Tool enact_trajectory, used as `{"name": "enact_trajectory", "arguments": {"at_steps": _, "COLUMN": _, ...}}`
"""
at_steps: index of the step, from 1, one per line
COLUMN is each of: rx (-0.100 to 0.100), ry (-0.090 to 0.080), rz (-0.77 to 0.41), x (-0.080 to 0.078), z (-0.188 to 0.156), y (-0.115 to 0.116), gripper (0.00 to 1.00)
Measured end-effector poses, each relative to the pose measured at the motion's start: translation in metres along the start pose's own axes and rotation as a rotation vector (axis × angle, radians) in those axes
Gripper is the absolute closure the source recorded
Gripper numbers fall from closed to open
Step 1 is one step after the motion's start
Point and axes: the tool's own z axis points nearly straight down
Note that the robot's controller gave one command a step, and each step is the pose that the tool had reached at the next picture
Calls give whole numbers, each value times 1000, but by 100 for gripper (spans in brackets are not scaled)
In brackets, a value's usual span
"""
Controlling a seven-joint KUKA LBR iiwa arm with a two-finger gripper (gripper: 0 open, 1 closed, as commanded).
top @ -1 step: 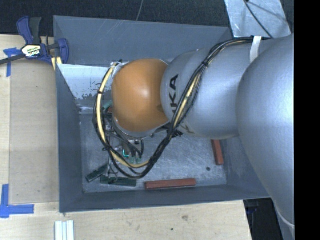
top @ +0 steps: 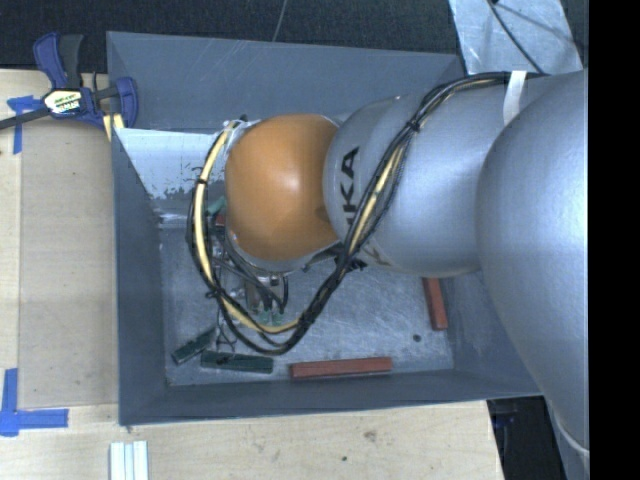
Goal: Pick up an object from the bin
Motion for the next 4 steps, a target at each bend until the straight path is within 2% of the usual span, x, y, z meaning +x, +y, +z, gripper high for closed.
{"name": "enact_trajectory", "arguments": {"at_steps": 1, "rx": 3, "ry": 2, "rz": -137, "x": 5, "z": 51, "y": -43, "gripper": 0}}
{"name": "enact_trajectory", "arguments": {"at_steps": 2, "rx": 0, "ry": -1, "rz": -263, "x": -14, "z": 93, "y": -32, "gripper": 100}}
{"name": "enact_trajectory", "arguments": {"at_steps": 3, "rx": 0, "ry": 0, "rz": -263, "x": -14, "z": 93, "y": -32, "gripper": 100}}
{"name": "enact_trajectory", "arguments": {"at_steps": 4, "rx": 6, "ry": 5, "rz": -346, "x": -30, "z": 94, "y": -17, "gripper": 100}}
